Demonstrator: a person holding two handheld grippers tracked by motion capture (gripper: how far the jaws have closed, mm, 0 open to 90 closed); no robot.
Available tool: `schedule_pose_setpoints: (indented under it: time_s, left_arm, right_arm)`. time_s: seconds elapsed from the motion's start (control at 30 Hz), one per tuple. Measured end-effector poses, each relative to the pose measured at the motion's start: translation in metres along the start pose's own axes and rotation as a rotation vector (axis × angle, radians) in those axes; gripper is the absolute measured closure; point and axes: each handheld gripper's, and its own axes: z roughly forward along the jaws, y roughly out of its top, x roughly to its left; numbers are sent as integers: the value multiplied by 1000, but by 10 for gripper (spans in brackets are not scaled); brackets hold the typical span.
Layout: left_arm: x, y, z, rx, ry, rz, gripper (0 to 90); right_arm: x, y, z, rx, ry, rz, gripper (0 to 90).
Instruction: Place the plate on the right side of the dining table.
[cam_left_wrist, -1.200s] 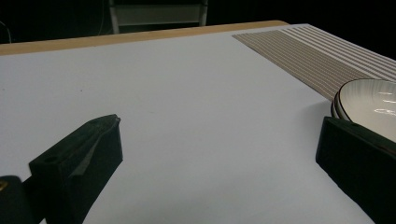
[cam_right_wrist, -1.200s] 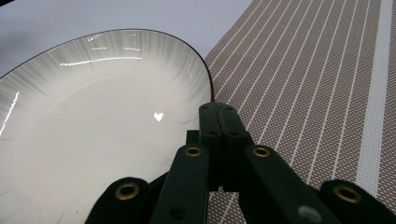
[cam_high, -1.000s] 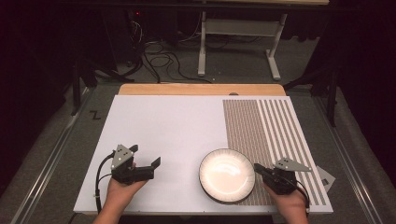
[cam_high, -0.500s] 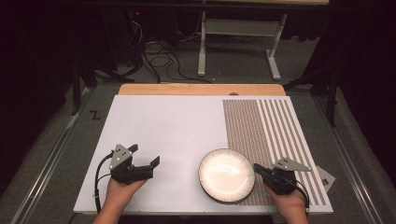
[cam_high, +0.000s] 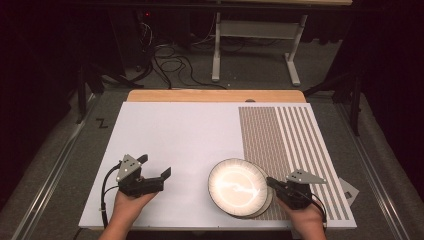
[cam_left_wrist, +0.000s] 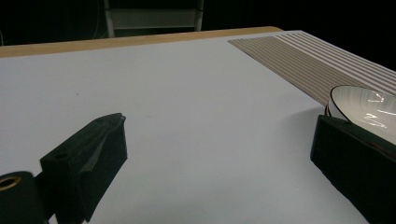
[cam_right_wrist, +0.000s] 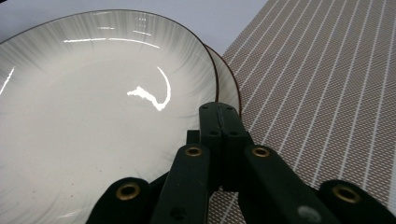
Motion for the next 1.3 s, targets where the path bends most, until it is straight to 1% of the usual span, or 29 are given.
schedule_pose_setpoints:
  time_s: [0.17,0.23,0.33,0.67,1.3]
  left_arm:
    - [1,0,0,5,-5,0,43]
    - [1,0,0,5,-6,-1,43]
    - [0,0,0,4,-7,2,43]
    - [1,-1,1,7,-12,-4,43]
    - [1,0,0,3,-13,-7,43]
  right_arm:
    - [5,0,3,13,13,-15,900]
    - [7,1,4,13,10,-22,900]
    - [6,1,4,16,13,-13,900]
    - [6,1,5,20,11,-12,900]
    - [5,0,5,21,21,1,900]
